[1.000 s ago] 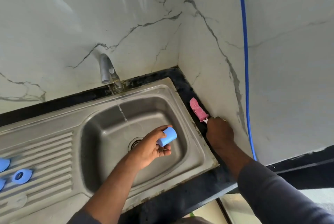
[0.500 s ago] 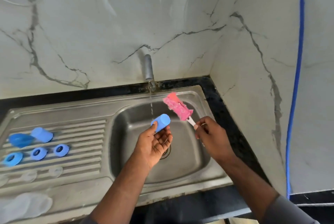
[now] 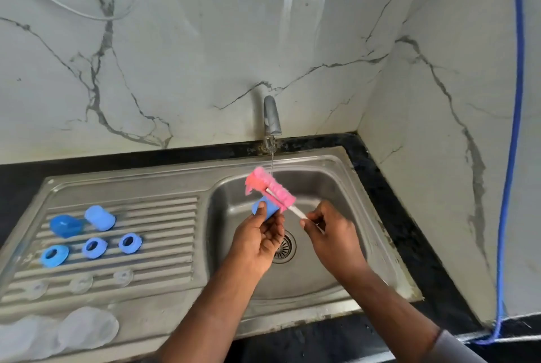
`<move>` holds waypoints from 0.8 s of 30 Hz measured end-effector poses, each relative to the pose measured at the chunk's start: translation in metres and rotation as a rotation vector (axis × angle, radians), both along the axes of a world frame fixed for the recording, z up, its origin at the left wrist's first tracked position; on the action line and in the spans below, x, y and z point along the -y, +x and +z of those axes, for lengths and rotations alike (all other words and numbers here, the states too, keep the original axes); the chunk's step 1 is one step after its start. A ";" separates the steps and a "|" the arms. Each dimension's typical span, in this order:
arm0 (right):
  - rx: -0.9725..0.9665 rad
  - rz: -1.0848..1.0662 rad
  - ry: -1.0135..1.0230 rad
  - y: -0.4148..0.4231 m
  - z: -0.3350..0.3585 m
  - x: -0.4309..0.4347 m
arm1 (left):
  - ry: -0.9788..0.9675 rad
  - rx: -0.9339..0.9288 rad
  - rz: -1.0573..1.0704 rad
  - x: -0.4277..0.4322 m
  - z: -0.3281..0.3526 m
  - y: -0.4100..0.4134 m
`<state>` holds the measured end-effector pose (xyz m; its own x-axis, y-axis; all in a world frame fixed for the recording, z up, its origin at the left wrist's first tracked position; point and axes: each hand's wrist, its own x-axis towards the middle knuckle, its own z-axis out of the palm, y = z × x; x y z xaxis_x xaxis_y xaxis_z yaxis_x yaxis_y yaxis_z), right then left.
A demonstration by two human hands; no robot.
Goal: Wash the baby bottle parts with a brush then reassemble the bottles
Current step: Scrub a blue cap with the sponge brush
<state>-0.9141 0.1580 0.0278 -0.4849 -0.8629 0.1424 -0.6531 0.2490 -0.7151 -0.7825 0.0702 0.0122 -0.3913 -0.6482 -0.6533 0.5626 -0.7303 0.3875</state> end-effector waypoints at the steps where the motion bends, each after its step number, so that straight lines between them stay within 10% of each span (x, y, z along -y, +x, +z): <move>1: -0.006 0.007 -0.005 0.004 0.000 0.000 | -0.001 0.002 0.011 0.002 0.000 0.002; 24: 0.029 0.007 -0.033 0.014 0.012 -0.011 | -0.235 0.078 -0.034 0.021 0.007 0.026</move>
